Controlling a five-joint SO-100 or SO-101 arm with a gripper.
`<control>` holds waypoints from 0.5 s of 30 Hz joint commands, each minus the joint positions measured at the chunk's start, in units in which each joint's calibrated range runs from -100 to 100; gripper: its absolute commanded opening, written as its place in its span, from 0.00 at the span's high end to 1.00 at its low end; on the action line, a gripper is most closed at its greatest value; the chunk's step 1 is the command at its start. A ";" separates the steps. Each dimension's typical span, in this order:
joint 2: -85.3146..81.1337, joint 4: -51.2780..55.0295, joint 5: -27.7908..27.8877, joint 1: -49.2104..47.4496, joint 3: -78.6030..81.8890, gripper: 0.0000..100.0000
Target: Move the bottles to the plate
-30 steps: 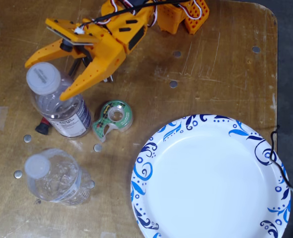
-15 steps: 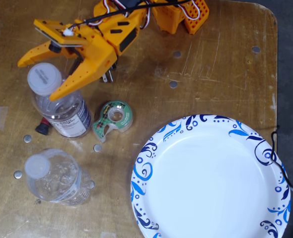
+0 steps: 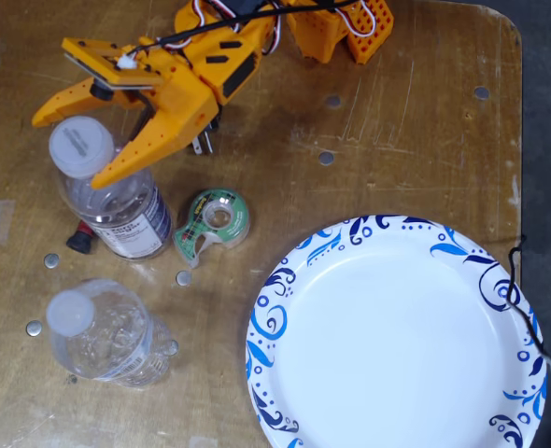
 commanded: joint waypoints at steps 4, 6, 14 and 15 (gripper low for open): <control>-0.12 -0.89 -0.20 0.59 -3.24 0.75; -0.12 -0.89 -0.20 1.02 -3.24 0.80; -0.21 -0.89 -0.20 2.43 -3.06 0.84; -0.21 -0.89 -0.20 2.43 -3.15 0.84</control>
